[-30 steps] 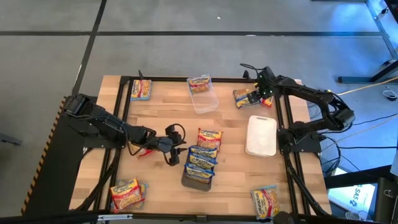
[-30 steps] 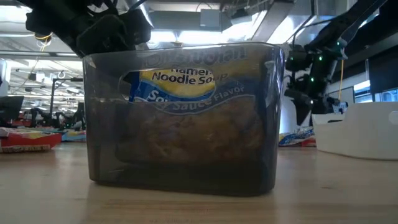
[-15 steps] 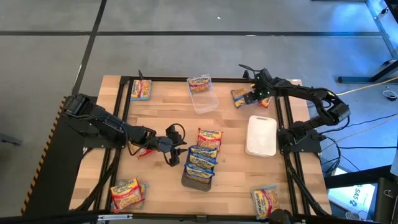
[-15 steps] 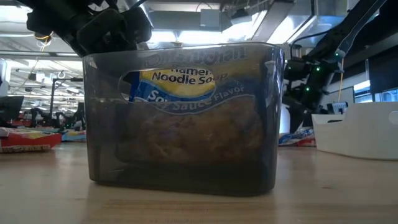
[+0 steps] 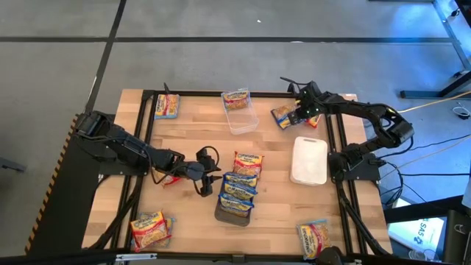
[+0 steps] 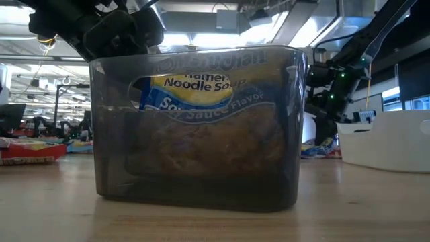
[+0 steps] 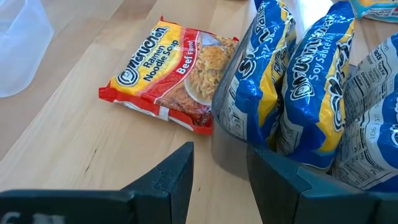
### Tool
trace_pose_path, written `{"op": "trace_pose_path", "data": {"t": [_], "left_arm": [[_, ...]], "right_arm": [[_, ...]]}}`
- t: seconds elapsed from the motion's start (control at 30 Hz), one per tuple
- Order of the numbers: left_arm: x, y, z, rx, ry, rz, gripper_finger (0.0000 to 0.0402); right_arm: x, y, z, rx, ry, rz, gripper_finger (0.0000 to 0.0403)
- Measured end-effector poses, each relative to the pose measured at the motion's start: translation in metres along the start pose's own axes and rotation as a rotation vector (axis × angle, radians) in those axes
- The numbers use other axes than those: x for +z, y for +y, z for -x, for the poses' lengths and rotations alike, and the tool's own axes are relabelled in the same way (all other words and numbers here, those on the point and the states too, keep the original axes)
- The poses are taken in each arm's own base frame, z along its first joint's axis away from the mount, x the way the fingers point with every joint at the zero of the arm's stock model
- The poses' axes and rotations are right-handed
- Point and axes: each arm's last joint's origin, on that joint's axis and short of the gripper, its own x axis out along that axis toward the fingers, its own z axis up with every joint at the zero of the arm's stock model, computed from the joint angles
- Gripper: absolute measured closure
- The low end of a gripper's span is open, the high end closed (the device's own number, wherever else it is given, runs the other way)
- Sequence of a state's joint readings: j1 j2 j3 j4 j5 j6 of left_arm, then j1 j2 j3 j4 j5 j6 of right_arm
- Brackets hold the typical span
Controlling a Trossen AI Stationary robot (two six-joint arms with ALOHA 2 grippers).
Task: Sort Maruchan noodles
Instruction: Put the blue noodle pack into the black bin
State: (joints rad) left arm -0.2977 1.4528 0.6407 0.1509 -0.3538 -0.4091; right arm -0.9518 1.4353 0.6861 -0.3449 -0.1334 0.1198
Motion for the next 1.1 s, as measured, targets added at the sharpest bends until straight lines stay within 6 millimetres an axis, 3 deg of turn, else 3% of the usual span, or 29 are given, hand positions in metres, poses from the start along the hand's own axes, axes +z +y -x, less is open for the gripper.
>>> {"op": "trace_pose_path", "data": {"t": [0.27, 0.53, 0.83, 1.1], "left_arm": [[0.000, 0.000, 0.000, 0.001, 0.001, -0.001, 0.0260], [0.000, 0.000, 0.000, 0.002, 0.000, 0.000, 0.0260], [0.000, 0.000, 0.000, 0.013, -0.007, 0.040, 0.0260], [0.003, 0.001, 0.000, 0.033, -0.039, 0.113, 0.0254]], "right_arm": [[0.000, 0.026, 0.003, 0.025, -0.041, 0.146, 0.0399], [-0.005, 0.062, 0.027, 0.118, -0.137, 0.276, 0.0401], [-0.025, 0.109, 0.051, 0.259, -0.191, 0.448, 0.0402], [-0.046, 0.138, 0.070, 0.317, -0.233, 0.554, 0.0402]]}}
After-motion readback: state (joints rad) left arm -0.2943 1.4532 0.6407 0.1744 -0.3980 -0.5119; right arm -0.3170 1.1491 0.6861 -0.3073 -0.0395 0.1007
